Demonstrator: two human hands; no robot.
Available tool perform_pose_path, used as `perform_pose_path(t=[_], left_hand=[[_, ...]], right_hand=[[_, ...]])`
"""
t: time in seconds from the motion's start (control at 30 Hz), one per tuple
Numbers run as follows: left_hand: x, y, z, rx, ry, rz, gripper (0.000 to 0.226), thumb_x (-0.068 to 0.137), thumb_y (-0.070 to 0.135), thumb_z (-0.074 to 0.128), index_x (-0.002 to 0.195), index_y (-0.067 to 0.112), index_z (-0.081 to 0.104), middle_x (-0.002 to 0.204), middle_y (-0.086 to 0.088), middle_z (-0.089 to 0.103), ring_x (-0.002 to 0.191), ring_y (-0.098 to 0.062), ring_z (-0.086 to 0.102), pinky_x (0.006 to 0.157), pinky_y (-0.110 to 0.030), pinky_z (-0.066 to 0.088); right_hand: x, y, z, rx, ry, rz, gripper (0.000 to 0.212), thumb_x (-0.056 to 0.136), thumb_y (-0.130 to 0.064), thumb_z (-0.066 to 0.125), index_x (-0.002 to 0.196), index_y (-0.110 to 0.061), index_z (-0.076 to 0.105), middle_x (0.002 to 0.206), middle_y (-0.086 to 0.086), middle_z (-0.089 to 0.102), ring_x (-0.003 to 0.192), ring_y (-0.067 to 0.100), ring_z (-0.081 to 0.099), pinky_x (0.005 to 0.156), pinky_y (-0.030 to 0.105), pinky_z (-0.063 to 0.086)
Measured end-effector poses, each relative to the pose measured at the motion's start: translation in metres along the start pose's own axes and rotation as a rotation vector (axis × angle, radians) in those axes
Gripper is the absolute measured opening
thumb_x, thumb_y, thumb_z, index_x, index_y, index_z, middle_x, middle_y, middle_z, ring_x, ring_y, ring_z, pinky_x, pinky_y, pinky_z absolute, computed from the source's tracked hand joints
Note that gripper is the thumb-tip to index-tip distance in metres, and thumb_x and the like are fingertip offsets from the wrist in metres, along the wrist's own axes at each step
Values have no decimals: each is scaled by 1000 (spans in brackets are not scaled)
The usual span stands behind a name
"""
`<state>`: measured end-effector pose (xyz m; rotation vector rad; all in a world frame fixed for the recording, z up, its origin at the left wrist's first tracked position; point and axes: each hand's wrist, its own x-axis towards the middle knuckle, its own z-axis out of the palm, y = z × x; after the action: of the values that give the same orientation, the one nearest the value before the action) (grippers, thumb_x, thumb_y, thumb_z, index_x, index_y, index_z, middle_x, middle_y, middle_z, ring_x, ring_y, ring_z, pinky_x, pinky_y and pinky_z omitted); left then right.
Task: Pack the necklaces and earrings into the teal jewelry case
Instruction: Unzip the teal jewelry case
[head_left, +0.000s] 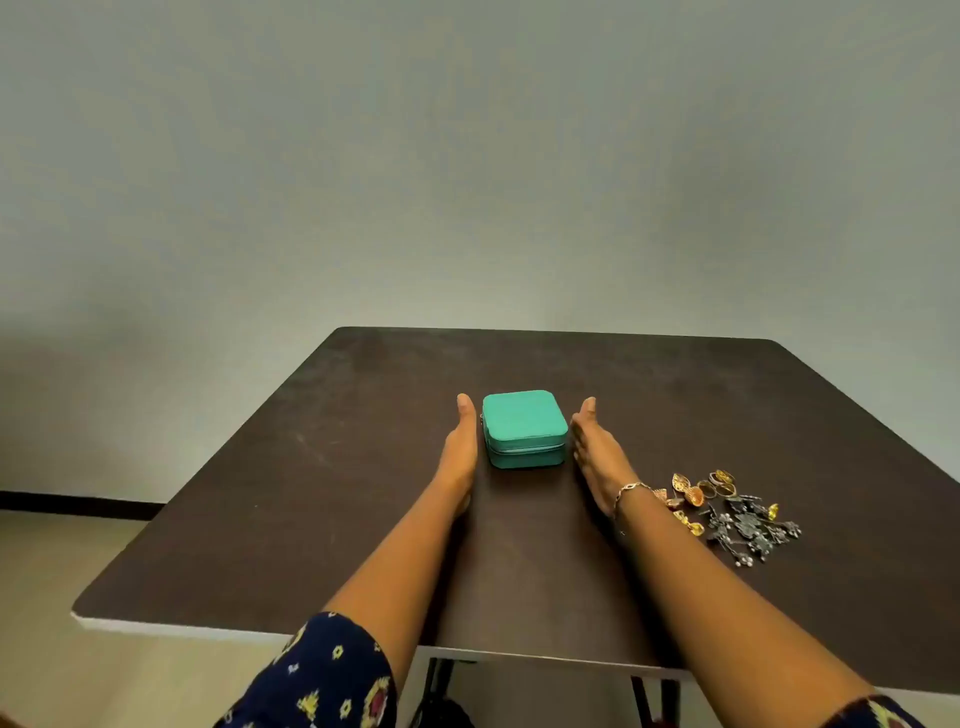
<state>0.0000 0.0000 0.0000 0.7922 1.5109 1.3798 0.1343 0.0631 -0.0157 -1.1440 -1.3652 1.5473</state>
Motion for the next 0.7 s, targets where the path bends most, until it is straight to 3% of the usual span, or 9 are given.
perform_pose_path(t=[0.1,0.2,0.33,0.4,0.47,0.53,0.63,0.7], left_hand=[[10,-5,1,-63,11,1,69,95,53,12,140,5,33,145,-10,38,134,-22,35,107,-30,27],[13,-10,6,-96,-32,41,69,94,55,13,132,9,46,135,-7,51,115,-14,49,94,-23,35],[16,-13,7,-121,-24,65,61,94,55,15,120,17,56,110,4,61,94,-7,57,75,-17,43],[17,-12,3,-130,-28,73,57,94,56,24,116,16,57,111,2,63,96,-9,61,80,-22,49],[18,-10,-2,-116,-20,105,43,94,48,37,111,15,59,113,-4,63,101,-16,60,91,-36,49],[17,-5,-7,-110,34,128,26,95,31,45,107,12,58,107,-7,60,94,-18,58,87,-39,48],[17,1,-13,-119,110,117,28,94,16,49,120,7,51,106,-8,58,95,-21,55,85,-40,49],[17,3,-17,-121,127,89,25,92,10,49,117,10,52,104,-8,58,96,-23,55,85,-42,49]], right_hand=[[7,2,3,53,-22,-8,65,93,-54,23,141,-12,30,144,2,38,128,14,39,100,24,30],[4,3,9,63,-22,-26,60,94,-52,24,135,-12,41,127,-7,50,108,7,47,93,21,34],[5,7,11,65,-40,-58,67,86,-61,28,131,-16,48,128,-3,55,108,7,53,93,22,38],[0,6,13,93,-52,-71,73,80,-64,30,131,-16,48,128,-5,54,109,8,53,97,24,39],[-11,2,17,128,-45,-94,67,84,-59,30,130,-14,49,128,-4,54,114,11,53,102,29,39],[-24,0,23,177,-34,-120,60,89,-52,31,130,-11,49,128,0,56,116,13,53,102,32,42],[-46,0,35,199,-21,-172,49,93,-44,32,127,-14,51,117,-6,60,104,4,58,86,22,49],[-56,4,40,207,-17,-201,39,95,-39,31,125,-20,48,106,-14,58,90,-4,58,76,15,51]])
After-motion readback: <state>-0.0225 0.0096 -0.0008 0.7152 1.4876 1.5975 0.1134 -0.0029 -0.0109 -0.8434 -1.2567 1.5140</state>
